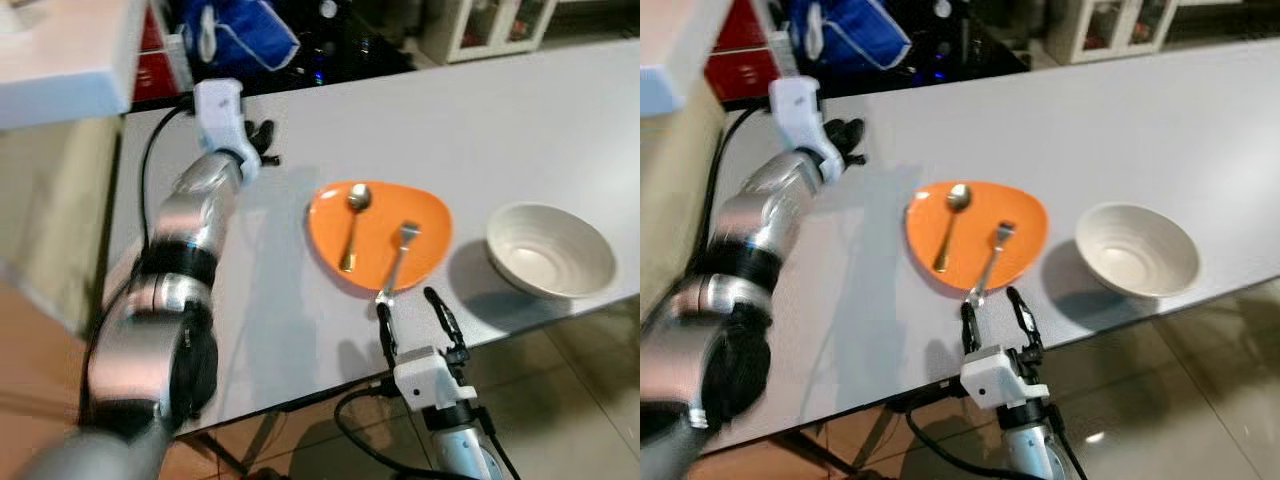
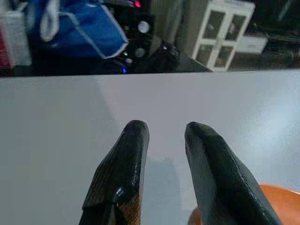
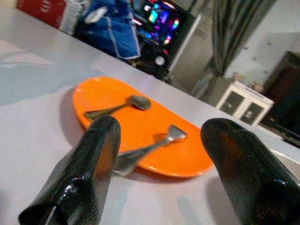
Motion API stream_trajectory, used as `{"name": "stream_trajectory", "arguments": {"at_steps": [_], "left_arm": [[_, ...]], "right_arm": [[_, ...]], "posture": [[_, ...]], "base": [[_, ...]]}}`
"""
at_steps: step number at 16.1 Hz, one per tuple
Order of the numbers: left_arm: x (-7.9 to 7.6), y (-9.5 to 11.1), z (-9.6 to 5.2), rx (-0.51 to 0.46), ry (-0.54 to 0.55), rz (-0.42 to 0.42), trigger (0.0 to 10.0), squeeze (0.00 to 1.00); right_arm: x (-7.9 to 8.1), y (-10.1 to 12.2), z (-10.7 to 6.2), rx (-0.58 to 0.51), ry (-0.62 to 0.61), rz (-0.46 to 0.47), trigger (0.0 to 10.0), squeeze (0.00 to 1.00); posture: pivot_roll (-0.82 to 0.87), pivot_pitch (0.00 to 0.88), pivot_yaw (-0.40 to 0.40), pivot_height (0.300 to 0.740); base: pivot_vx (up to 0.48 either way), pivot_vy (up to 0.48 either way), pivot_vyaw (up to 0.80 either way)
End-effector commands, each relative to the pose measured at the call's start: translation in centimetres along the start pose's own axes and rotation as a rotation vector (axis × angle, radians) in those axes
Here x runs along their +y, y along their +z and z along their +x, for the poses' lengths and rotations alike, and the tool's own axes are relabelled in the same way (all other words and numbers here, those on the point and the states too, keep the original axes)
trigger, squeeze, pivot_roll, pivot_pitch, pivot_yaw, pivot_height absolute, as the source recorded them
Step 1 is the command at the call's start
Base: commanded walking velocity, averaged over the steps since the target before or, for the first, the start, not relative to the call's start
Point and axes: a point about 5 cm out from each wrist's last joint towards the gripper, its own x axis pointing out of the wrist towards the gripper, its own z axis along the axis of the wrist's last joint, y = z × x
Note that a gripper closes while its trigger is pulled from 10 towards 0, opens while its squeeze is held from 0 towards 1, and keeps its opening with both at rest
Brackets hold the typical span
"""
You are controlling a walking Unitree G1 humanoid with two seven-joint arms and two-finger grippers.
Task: Setting the table
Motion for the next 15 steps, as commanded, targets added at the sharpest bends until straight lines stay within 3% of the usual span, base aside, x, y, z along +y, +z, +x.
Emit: {"name": "stream_trajectory", "arguments": {"at_steps": [1, 4, 6, 7, 10, 14, 15], "left_arm": [[-0.9, 0.0, -1.0, -0.019, -0.015, -0.039, 10.0, 0.00], [-3.2, -1.6, -3.0, -0.023, -0.095, -0.030, 10.0, 0.00], [-4.1, -2.0, -3.3, -0.001, -0.132, -0.024, 10.0, 0.00], [-6.6, -1.4, -3.7, 0.003, -0.251, -0.001, 10.0, 0.00], [-8.6, -1.4, -4.5, 0.109, -0.366, 0.020, 10.0, 0.00], [-10.7, -3.9, -5.1, 0.263, -0.478, 0.048, 10.0, 0.00], [-11.4, -4.6, -5.0, 0.291, -0.512, 0.077, 10.0, 0.33]], "right_arm": [[-0.2, -0.3, -0.2, 0.006, 0.007, 0.009, 10.0, 0.00], [-0.5, -0.4, -0.4, -0.004, 0.021, 0.006, 10.0, 0.00], [-0.6, -0.5, -0.5, -0.005, 0.025, 0.004, 10.0, 0.00], [-0.8, -0.6, -0.6, -0.003, 0.033, -0.005, 10.0, 0.00], [-1.2, -0.8, -0.8, 0.009, 0.021, -0.015, 10.0, 0.00], [-1.7, -0.8, -1.2, 0.025, -0.002, -0.018, 10.0, 0.00], [-1.9, -0.8, -1.2, 0.028, -0.006, -0.019, 10.0, 0.00]], "posture": [[0.01, 0.035, 0.025, 0.740], [0.01, 0.038, 0.014, 0.740], [0.01, 0.039, 0.012, 0.740], [0.00, 0.043, 0.014, 0.740], [-0.04, 0.041, 0.027, 0.740], [-0.06, 0.056, 0.050, 0.740], [-0.06, 0.061, 0.055, 0.740]], "base": [[0.000, 0.000, 0.00], [0.000, 0.000, 0.00], [0.000, 0.000, 0.00], [0.000, 0.000, 0.00], [0.000, 0.000, 0.00], [0.000, 0.000, 0.00], [0.000, 0.000, 0.00]]}}
